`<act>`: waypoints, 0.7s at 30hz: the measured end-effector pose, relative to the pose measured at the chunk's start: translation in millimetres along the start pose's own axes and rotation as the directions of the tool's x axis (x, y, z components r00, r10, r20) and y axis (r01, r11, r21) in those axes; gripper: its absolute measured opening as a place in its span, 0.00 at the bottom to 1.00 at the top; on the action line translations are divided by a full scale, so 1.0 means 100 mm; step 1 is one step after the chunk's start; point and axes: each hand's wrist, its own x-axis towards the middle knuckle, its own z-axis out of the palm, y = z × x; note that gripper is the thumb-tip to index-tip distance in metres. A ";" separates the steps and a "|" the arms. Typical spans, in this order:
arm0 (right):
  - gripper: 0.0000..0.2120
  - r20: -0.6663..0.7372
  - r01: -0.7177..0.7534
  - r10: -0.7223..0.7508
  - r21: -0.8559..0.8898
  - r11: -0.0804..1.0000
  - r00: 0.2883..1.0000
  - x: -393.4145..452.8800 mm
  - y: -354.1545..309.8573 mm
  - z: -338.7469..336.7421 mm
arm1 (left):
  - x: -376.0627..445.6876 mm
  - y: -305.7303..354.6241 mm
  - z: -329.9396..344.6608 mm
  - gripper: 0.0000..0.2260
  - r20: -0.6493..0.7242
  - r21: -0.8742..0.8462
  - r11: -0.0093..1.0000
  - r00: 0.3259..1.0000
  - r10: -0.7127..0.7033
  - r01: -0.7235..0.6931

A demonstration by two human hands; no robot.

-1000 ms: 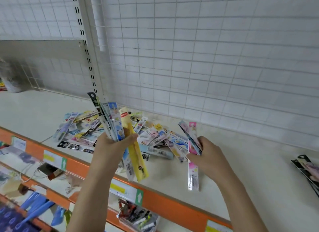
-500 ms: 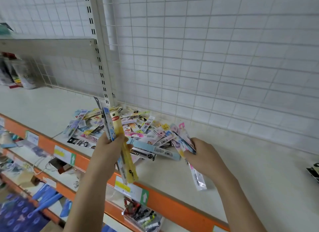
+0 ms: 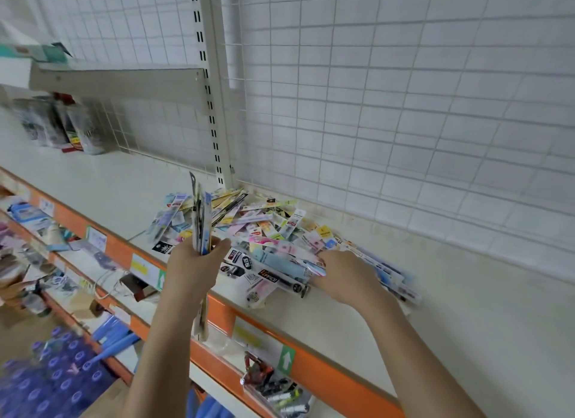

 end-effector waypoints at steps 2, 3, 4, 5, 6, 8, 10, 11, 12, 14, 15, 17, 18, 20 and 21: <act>0.09 -0.023 -0.016 0.017 0.050 0.999 1.000 0.01 0.02 -0.04 | 0.03 -0.03 0.02 0.14 -0.030 0.124 0.992 0.999 0.016 -0.012; 0.12 -0.042 -0.027 0.030 0.078 0.997 0.999 0.01 0.03 -0.08 | 0.04 -0.04 0.04 0.16 -0.039 0.208 0.978 0.999 0.026 -0.017; 0.14 -0.063 -0.038 0.044 0.102 0.994 0.997 0.01 0.05 -0.12 | 0.04 -0.03 0.08 0.17 -0.046 0.292 0.956 0.998 0.031 -0.017; 0.14 -0.084 -0.042 0.053 0.129 0.991 0.995 0.01 0.06 -0.17 | 0.05 -0.03 0.12 0.18 -0.041 0.365 0.931 0.999 0.027 -0.010; 0.12 -0.106 -0.046 0.063 0.158 0.986 0.992 -0.01 0.08 -0.22 | 0.06 -0.02 0.16 0.19 -0.028 0.430 0.903 0.999 0.016 -0.002; 0.12 -0.144 -0.059 0.091 0.216 0.975 0.985 -0.03 0.14 -0.26 | 0.07 -0.04 0.26 0.22 0.012 0.548 0.836 1.000 -0.005 -0.002; 0.13 -0.156 -0.093 0.142 0.283 0.955 0.977 -0.06 0.21 -0.27 | 0.08 -0.07 0.35 0.25 0.034 0.630 0.776 0.999 0.009 -0.028; 0.11 -0.154 -0.112 0.168 0.318 0.942 0.974 -0.08 0.25 -0.26 | 0.07 -0.08 0.40 0.26 0.036 0.652 0.757 0.999 0.021 -0.039; 0.09 -0.147 -0.134 0.195 0.345 0.929 0.970 -0.09 0.29 -0.25 | 0.07 -0.09 0.45 0.27 0.035 0.662 0.748 0.999 0.027 -0.043; 0.09 -0.139 -0.167 0.234 0.375 0.912 0.962 -0.13 0.36 -0.21 | 0.05 -0.08 0.53 0.28 0.054 0.677 0.735 0.998 0.012 -0.045; 0.12 -0.132 -0.181 0.248 0.385 0.905 0.960 -0.15 0.38 -0.19 | 0.05 -0.07 0.57 0.28 0.076 0.692 0.720 0.997 -0.002 -0.052; 0.15 -0.118 -0.215 0.281 0.391 0.895 0.952 -0.18 0.41 -0.16 | 0.05 -0.07 0.60 0.27 0.116 0.717 0.694 0.993 -0.026 -0.066; 0.15 -0.119 -0.229 0.294 0.382 0.895 0.948 -0.18 0.43 -0.15 | 0.07 -0.07 0.61 0.26 0.128 0.721 0.689 0.991 -0.033 -0.070; 0.14 -0.132 -0.246 0.317 0.385 0.889 0.939 -0.17 0.48 -0.15 | 0.11 -0.05 0.59 0.23 0.140 0.714 0.696 0.989 -0.042 -0.071; 0.12 -0.136 -0.250 0.328 0.402 0.881 0.935 -0.17 0.49 -0.15 | 0.13 -0.05 0.57 0.21 0.139 0.707 0.704 0.990 -0.038 -0.072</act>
